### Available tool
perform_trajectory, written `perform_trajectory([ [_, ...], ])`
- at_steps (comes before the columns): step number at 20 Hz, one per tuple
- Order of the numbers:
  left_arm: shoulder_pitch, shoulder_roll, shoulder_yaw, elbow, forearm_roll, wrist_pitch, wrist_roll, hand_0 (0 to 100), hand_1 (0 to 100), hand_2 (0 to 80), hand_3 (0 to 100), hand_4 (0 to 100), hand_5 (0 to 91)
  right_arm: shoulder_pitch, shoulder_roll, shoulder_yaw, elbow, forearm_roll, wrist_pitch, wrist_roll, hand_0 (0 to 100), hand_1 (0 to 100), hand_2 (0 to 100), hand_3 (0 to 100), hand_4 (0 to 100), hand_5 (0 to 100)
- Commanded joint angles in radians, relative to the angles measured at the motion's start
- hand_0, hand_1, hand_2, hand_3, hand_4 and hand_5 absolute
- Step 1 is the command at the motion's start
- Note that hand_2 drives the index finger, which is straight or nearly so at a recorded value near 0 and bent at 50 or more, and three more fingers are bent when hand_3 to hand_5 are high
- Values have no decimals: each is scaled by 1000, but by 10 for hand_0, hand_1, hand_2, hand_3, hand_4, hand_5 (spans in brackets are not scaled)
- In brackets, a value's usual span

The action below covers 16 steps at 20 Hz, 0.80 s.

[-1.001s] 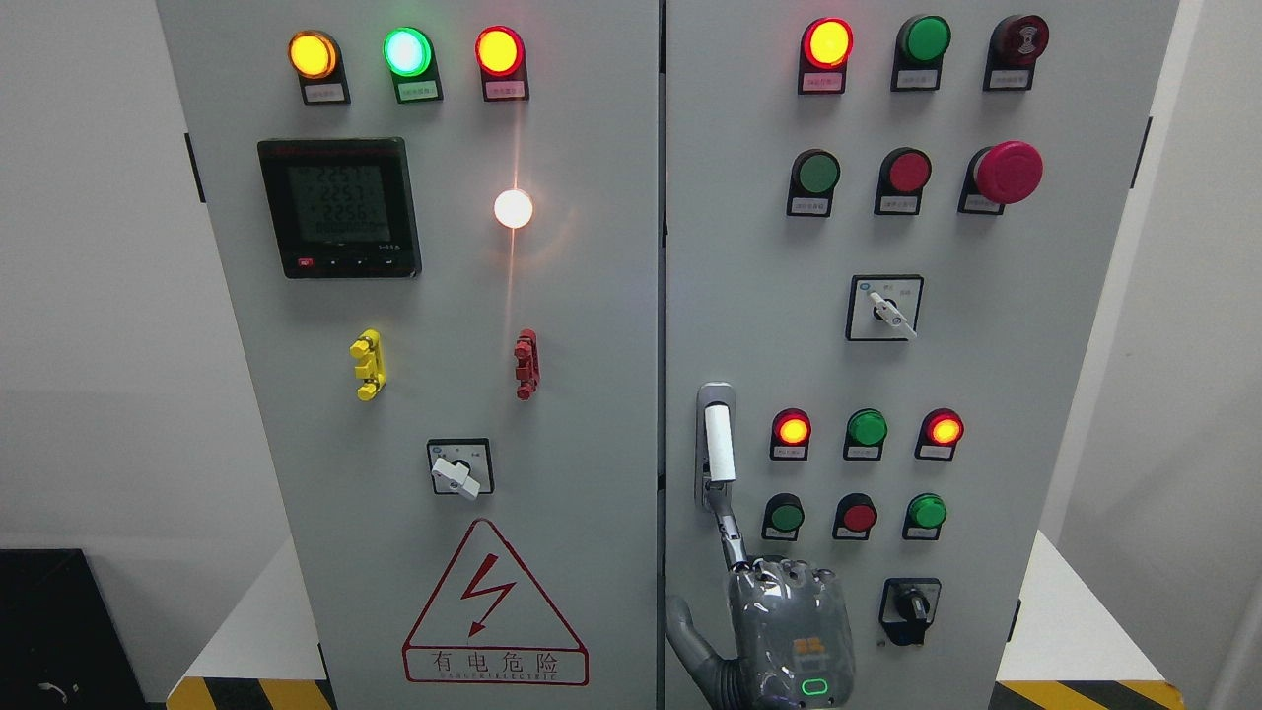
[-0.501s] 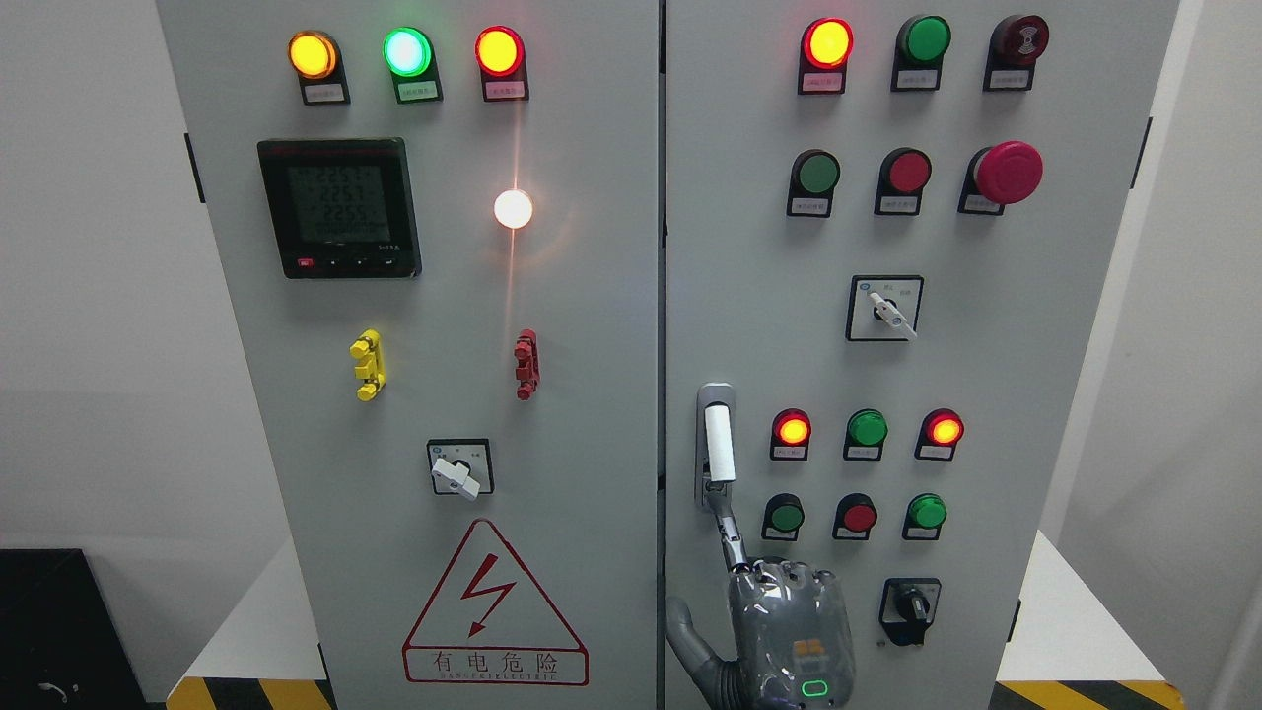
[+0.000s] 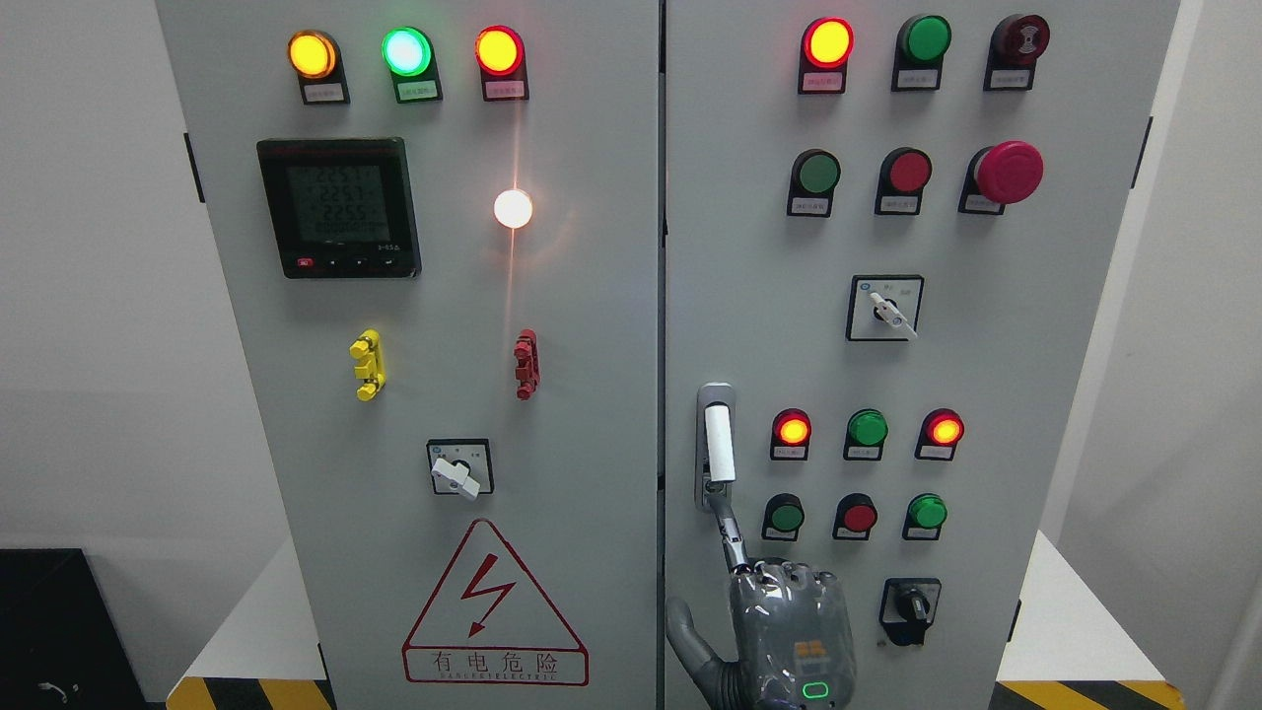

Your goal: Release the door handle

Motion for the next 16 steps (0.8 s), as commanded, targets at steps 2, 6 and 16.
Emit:
perform_trajectory([
  [2,0,0,0,0,0,-3,-1,120,556,0,0,0,0,3,0,2,-1,0,-2,-2,413,360,185,1000,1000,1000],
  [6,0,0,0,0,0,-3,-1,120,556,0,0,0,0,5,0,2,-1,0,-2,-2,414,360,186,1000,1000,1000],
  [16,0,0,0,0,0,-3,-1,120,556,0,0,0,0,5,0,2,-3,0,-2,-2,414,360,188,1000,1000,1000],
])
